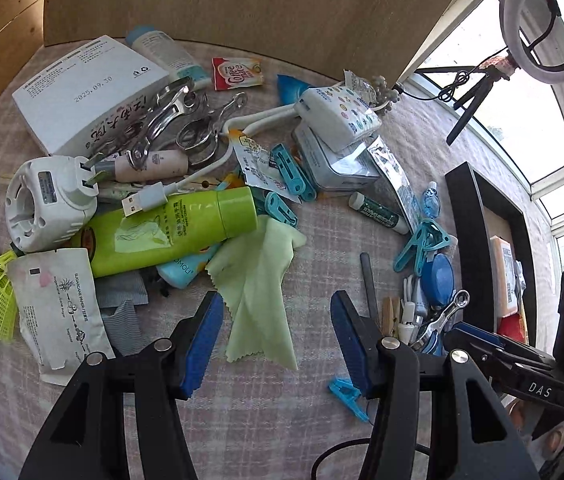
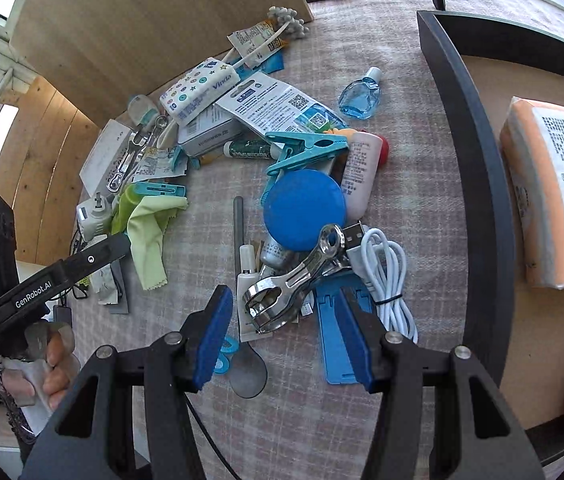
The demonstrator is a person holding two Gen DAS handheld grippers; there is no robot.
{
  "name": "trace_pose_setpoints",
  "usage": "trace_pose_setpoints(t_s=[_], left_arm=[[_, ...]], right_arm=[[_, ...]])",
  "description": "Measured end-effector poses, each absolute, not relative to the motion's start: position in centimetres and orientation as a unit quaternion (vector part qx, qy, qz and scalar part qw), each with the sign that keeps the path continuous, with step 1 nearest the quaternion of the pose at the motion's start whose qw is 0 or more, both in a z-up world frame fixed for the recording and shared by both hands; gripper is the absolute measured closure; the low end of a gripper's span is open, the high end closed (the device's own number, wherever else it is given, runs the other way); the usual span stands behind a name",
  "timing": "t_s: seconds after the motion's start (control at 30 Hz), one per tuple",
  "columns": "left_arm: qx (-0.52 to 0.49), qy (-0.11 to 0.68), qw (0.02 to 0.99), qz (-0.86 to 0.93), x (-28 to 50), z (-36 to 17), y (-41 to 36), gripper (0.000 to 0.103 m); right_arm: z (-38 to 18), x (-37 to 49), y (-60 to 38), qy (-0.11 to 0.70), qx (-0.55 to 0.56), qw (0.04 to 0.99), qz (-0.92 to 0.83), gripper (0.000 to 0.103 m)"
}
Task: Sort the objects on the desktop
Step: 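Grasp the metal clip with the right gripper while the left grasps the green cloth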
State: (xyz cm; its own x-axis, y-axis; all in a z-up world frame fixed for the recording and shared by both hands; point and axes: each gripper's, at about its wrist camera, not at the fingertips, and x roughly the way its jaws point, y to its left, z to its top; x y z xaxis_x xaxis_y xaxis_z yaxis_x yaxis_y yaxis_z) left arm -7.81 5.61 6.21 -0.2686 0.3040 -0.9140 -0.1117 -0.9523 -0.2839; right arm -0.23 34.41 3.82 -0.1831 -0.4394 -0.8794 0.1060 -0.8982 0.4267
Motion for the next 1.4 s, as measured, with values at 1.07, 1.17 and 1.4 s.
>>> trace_pose_setpoints(t_s=[1.07, 1.17, 1.4], left_arm=[[-0.613, -0.081, 0.151, 0.772, -9.5, 3.3, 7.1, 0.094], [-0.607, -0.079, 0.145, 0.777, -9.5, 3.6, 6.9, 0.102], [-0.592, -0.091, 0.143, 0.788, -8.8, 4.9, 5.7, 0.102]], right_arm=[[0.9, -1.7, 34.6, -0.152, 0.658, 0.130, -0.726, 0.080], [1.2, -1.4, 34.3, -0.145, 0.652, 0.133, -0.732, 0.088], [2.5, -1.1, 35.0, -0.145, 0.637, 0.143, -0.744, 0.089]])
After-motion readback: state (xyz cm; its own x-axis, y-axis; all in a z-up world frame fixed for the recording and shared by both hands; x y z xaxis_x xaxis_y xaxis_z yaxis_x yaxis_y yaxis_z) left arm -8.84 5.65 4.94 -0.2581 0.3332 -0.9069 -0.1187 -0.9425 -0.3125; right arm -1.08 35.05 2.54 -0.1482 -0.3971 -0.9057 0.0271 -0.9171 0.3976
